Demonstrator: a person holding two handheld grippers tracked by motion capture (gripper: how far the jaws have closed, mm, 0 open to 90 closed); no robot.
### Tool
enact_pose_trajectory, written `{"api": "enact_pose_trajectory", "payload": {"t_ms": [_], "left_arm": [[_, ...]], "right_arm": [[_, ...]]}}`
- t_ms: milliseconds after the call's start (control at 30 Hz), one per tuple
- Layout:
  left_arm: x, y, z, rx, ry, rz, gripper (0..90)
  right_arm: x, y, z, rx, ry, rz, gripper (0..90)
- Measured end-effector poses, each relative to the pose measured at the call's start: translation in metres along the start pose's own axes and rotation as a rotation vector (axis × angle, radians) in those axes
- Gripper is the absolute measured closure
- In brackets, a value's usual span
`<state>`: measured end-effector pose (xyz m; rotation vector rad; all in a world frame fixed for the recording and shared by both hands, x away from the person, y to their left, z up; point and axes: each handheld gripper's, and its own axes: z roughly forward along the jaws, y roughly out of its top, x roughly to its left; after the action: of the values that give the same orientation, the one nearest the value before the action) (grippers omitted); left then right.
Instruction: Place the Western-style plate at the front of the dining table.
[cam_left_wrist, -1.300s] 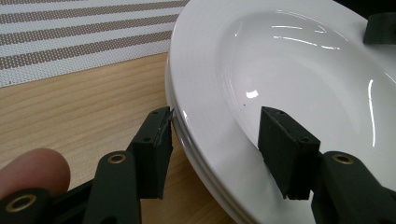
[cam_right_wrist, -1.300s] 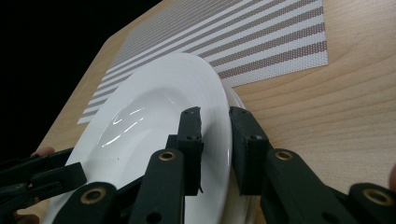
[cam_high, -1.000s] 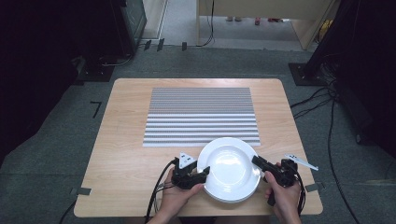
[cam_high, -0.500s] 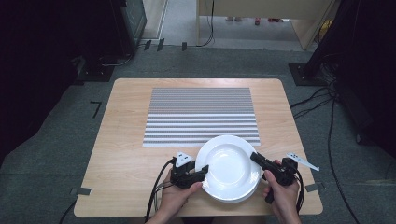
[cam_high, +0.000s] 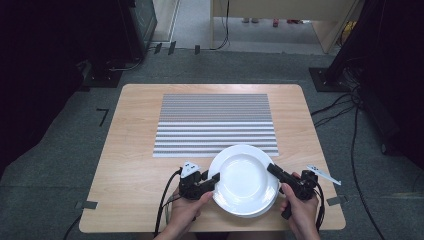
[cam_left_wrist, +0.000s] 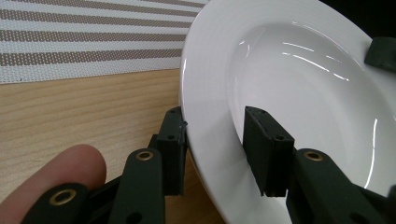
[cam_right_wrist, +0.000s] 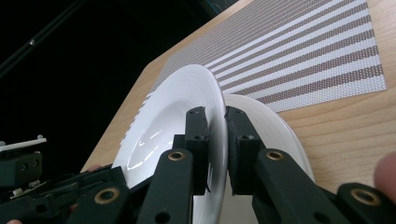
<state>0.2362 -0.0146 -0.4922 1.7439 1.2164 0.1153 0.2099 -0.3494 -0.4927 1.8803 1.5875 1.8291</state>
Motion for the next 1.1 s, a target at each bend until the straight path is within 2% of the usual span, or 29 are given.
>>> {"api": "enact_pose_trajectory", "payload": {"t_ms": [67,267,500,633,767,1100], "left_arm": [[0.002,0.001,-0.001,-0.003,-0.02,-0.025,63.5],[0.001,0.002,-0.002,0.001,-0.019,-0.026,64.4],[0.004,0.004,-0.005,-0.007,-0.033,-0.04,65.1],[0.006,0.006,-0.007,-0.013,-0.062,-0.05,65.9],[0.008,0.01,-0.011,-0.037,-0.091,-0.062,67.3],[0.014,0.029,-0.024,-0.062,-0.109,-0.088,68.2]], "right_arm": [[0.0,0.0,0.0,0.002,-0.005,-0.001,81.0],[-0.001,0.0,0.001,-0.002,-0.005,0.011,81.0],[0.008,-0.001,-0.001,-0.029,-0.006,0.003,81.7],[0.01,0.0,-0.002,-0.039,-0.003,-0.007,81.4],[0.014,0.003,-0.003,-0.048,-0.001,-0.007,81.0],[0.03,0.017,0.002,-0.072,0.041,-0.025,82.4]]}}
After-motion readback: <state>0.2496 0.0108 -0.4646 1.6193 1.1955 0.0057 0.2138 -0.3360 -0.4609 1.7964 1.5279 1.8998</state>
